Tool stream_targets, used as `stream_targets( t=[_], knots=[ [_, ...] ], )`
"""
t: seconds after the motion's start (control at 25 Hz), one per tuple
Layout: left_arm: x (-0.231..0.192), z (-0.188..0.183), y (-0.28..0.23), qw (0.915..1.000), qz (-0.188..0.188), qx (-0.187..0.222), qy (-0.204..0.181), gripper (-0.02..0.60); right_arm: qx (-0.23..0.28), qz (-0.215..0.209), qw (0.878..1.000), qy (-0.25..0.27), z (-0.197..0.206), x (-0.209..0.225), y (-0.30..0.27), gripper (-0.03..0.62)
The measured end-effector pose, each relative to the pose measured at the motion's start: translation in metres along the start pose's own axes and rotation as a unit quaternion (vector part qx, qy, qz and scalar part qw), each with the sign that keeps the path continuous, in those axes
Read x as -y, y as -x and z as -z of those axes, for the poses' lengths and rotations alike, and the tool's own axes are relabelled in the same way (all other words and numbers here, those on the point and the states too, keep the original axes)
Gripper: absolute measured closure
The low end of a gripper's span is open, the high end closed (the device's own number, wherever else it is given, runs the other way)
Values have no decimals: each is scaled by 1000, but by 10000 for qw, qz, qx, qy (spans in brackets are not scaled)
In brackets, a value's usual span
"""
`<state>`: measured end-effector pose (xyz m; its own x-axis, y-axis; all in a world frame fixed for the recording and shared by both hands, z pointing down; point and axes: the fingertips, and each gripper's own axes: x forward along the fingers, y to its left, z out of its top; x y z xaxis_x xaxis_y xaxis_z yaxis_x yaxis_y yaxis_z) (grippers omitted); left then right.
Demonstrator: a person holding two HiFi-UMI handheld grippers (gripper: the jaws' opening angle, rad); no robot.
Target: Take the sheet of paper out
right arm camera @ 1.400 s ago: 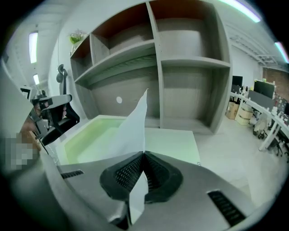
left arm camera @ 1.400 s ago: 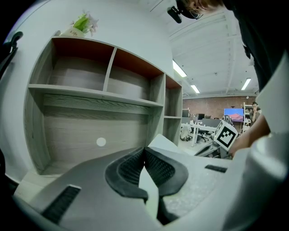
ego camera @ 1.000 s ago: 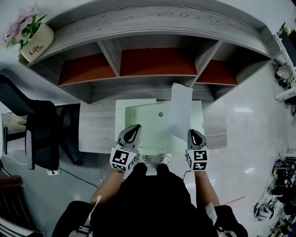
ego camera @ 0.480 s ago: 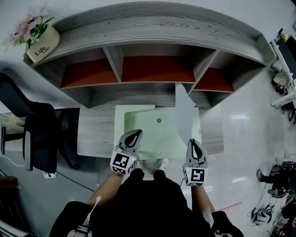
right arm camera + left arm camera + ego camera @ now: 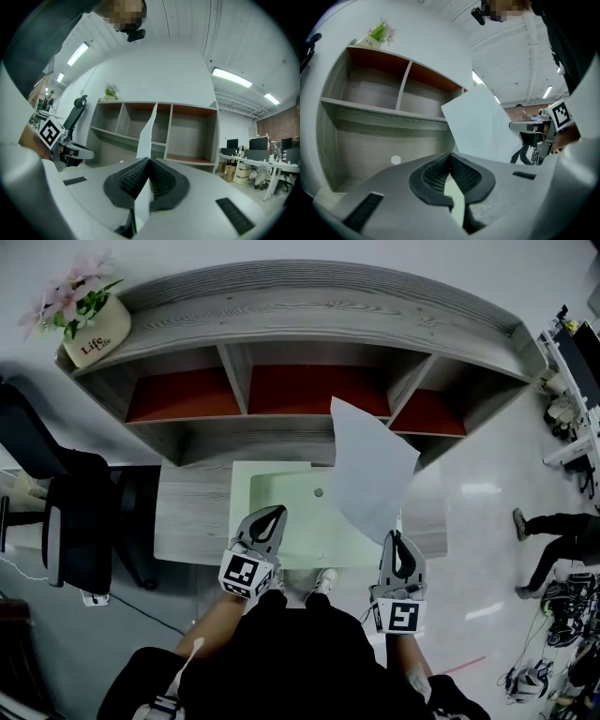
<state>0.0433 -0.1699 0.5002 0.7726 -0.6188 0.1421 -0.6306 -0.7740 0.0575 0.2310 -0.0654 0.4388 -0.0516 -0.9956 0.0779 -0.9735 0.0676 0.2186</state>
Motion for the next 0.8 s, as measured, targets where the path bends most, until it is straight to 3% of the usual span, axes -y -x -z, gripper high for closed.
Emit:
stream_targets(
  t=[0.32, 0.8],
  knots=[
    [-3, -31, 1, 9993, -26, 350, -107, 574, 698, 164, 9968, -348, -42, 4, -11, 571],
    [-3, -57, 4, 9979, -26, 635, -152, 574, 857, 310, 9953, -339, -56, 8, -14, 571]
  ],
)
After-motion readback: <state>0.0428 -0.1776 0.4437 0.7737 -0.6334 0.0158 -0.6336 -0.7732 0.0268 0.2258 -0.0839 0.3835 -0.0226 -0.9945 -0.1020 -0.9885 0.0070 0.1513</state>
